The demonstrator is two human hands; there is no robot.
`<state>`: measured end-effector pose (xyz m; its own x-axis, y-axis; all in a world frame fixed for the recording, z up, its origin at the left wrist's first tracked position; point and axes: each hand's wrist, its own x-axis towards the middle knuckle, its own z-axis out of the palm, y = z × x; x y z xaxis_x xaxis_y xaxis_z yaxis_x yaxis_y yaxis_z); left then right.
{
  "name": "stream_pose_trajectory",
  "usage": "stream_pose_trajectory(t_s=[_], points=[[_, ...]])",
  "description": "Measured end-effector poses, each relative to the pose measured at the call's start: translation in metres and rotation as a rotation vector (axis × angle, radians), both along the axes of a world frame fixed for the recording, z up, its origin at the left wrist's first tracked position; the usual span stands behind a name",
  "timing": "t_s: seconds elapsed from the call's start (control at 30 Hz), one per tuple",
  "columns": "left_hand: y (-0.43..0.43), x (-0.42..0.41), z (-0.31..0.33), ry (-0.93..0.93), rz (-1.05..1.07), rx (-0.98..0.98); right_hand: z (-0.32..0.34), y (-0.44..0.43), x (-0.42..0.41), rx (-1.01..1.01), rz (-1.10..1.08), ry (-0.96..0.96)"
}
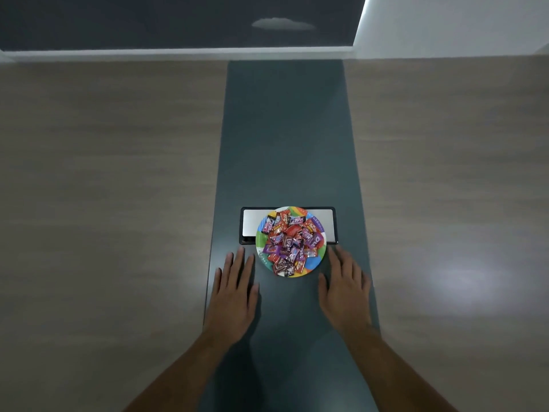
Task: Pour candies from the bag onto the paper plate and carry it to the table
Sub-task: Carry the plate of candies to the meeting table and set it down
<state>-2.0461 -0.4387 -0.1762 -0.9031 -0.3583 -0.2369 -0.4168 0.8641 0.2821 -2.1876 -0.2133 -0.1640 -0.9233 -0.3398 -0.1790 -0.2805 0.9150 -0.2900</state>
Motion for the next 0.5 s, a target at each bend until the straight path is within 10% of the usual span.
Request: stream_pose_trajectory(t_s=[0.5], points=[[0.021, -0.020, -0.006, 0.036, 0.129, -0.037, -0.014, -0.035, -0.008, 0.093, -0.133, 0.094]])
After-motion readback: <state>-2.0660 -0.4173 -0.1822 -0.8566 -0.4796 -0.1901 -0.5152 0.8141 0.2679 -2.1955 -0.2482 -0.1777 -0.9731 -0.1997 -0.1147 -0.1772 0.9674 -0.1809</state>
